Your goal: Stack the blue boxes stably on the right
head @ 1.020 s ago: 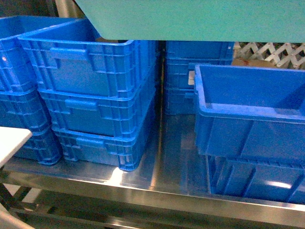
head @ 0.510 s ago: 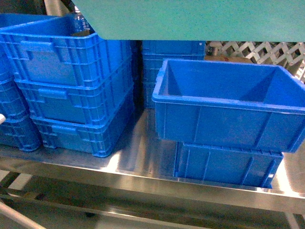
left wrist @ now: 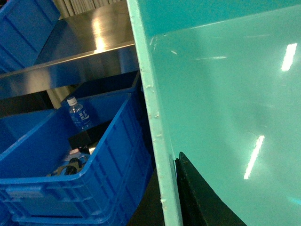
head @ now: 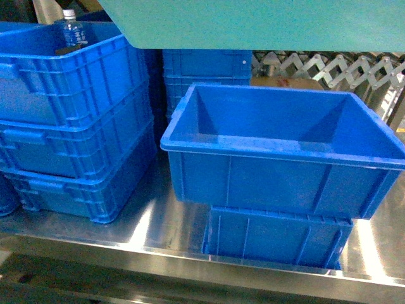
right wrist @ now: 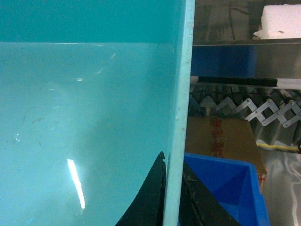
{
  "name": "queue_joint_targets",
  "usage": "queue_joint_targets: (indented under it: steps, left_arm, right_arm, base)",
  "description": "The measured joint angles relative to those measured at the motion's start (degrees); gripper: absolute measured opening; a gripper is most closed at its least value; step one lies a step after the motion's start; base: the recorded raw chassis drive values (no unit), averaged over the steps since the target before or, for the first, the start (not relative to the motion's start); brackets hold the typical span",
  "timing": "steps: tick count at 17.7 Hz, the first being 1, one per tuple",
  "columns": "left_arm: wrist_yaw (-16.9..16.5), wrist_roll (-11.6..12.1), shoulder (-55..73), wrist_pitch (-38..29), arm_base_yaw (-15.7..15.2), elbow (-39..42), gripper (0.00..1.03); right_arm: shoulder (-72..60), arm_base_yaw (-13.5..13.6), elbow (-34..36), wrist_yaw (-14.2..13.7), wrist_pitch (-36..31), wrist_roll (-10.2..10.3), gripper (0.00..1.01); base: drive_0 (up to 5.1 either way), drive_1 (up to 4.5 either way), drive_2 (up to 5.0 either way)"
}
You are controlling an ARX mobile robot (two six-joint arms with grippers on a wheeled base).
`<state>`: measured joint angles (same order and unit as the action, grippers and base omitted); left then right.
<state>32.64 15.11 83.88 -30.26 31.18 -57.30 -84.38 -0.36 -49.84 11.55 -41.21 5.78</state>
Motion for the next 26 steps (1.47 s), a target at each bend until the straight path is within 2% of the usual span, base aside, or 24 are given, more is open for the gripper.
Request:
queue_joint_targets:
  steps: [5, 12, 26]
  left_arm:
    - [-0.2, 0.0, 0.0, 0.1, 0.0, 0.0, 0.02]
    - [-0.1, 0.0, 0.1, 0.2, 0.0, 0.0, 0.02]
    - [-0.4, 0.0, 0.2, 0.2, 0.0, 0.0, 0.02]
  right_arm:
    - [0.0, 0.0, 0.0, 0.0, 0.1, 0.0, 0.07]
    - [0.0, 0.0, 0.0, 0.0, 0.2, 0.0, 0.07]
    - [0.0, 0.0, 0.0, 0.0, 0.2, 0.0, 0.07]
  base:
    - [-0.3, 3.99, -4.5]
    - [0.4, 1.43, -0.6]
    - [0.0, 4.32, -4.3]
